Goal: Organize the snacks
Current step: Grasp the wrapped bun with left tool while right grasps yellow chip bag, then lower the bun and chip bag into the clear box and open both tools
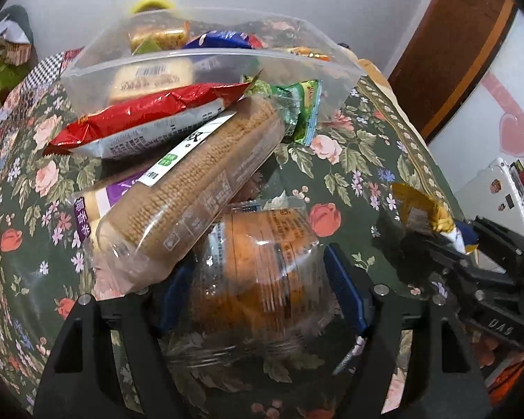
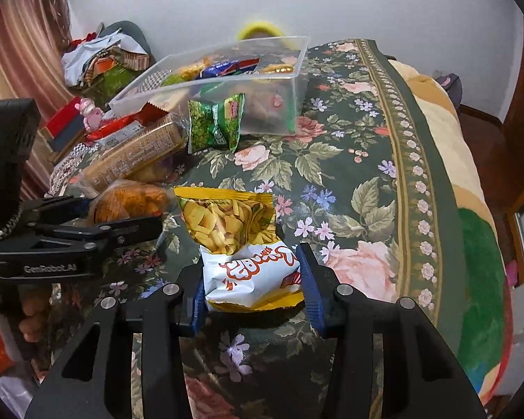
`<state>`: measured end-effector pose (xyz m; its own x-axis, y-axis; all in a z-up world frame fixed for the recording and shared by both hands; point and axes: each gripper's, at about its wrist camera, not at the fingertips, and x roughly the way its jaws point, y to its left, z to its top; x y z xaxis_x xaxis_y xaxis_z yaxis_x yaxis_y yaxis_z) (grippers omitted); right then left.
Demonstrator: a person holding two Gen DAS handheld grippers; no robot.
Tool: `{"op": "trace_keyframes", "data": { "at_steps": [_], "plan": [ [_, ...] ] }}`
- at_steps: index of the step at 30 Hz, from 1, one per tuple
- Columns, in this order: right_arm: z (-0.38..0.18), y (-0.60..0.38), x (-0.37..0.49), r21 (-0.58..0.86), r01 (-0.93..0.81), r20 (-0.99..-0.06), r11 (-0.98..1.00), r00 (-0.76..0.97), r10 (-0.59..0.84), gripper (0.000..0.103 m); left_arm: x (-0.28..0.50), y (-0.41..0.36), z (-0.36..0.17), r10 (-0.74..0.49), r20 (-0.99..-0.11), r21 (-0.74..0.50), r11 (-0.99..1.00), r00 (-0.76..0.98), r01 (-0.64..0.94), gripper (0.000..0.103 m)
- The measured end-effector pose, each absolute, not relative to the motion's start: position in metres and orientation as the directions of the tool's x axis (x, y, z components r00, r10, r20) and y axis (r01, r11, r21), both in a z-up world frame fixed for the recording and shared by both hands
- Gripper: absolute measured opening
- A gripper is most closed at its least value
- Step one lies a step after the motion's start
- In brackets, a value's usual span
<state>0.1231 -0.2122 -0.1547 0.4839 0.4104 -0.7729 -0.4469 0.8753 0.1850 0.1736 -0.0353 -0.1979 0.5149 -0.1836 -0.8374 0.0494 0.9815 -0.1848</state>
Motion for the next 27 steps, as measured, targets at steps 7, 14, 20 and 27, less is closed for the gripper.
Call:
{"op": "trace_keyframes", "data": {
  "at_steps": [7,14,20,27],
  "plan": [
    [-0.140,-0.216,0.124,0.183,-0.439,-0.745,0.879,0.522,0.416,0.042,0.165,-0.037,-0.193,-0.186,-0.823,-0.180,0.982,0.537,0.066,0.056],
    [-0.120,-0.214,0.125,0.181,-0.437,-0.712,0.881,0.559,0.424,0.042,0.147,-0.030,-0.171,-0.213,-0.792,-0.203,0.976,0.573,0.082,0.055],
    [-0.105,-0.209,0.127,0.172,-0.447,-0.687,0.878,0.584,0.433,0.042,0.134,-0.022,-0.141,-0.206,-0.744,-0.199,0.976,0.636,0.083,0.054],
    [-0.087,-0.199,0.134,0.148,-0.464,-0.650,0.874,0.620,0.439,0.042,0.131,-0.006,-0.101,-0.184,-0.676,-0.186,0.980,0.714,0.077,0.054]
  ]
}}
